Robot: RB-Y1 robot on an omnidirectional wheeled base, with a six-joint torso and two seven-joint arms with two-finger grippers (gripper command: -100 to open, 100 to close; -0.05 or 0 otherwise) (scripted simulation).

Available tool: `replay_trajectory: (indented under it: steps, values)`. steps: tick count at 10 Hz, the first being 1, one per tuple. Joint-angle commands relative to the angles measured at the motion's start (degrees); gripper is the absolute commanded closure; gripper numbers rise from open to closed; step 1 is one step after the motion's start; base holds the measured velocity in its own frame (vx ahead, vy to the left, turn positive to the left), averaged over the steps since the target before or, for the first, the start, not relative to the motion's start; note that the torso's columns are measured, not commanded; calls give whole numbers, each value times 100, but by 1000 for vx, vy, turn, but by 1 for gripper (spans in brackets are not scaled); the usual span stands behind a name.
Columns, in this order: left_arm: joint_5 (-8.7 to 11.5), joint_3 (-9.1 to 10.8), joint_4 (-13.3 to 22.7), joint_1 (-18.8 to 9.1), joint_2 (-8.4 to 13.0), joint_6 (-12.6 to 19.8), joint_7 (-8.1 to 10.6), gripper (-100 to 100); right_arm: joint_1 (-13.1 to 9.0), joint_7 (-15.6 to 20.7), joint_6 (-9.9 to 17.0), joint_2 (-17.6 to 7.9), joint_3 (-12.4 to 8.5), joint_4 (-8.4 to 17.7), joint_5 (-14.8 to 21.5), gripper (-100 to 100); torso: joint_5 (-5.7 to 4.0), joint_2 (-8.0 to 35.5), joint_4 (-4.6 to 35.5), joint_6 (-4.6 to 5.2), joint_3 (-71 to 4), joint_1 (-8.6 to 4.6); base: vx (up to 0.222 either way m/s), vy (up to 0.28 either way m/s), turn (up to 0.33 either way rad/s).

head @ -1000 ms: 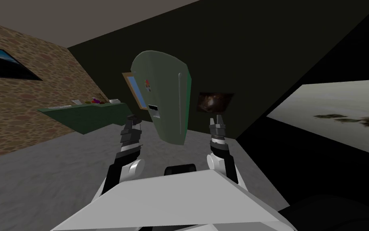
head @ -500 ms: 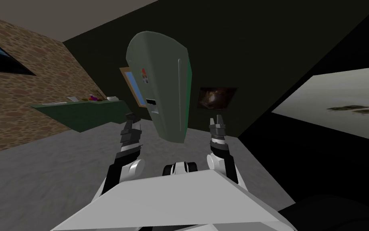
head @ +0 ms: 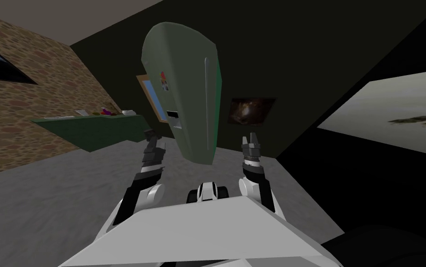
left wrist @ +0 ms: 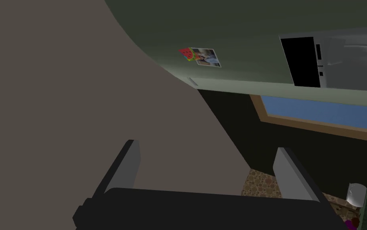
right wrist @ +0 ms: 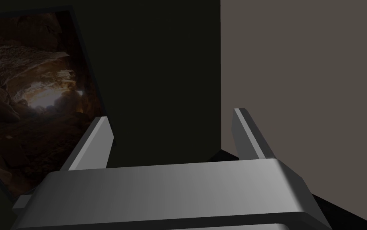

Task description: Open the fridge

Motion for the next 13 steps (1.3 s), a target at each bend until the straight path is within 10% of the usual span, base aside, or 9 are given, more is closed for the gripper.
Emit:
replay_trajectory:
  steps: [1, 13]
  values:
    - [-136, -106, -40, -105, 309, 299, -66, -100, 0, 0, 0, 0, 0, 0, 0, 0, 0, 2, 2, 0, 0, -1, 50, -27, 8]
    - [-1035, -791, -295, -832, 616, 2207, -474, -100, 0, 0, 0, 0, 0, 0, 0, 0, 1, 3, 2, -1, 0, 4, 66, -49, 9]
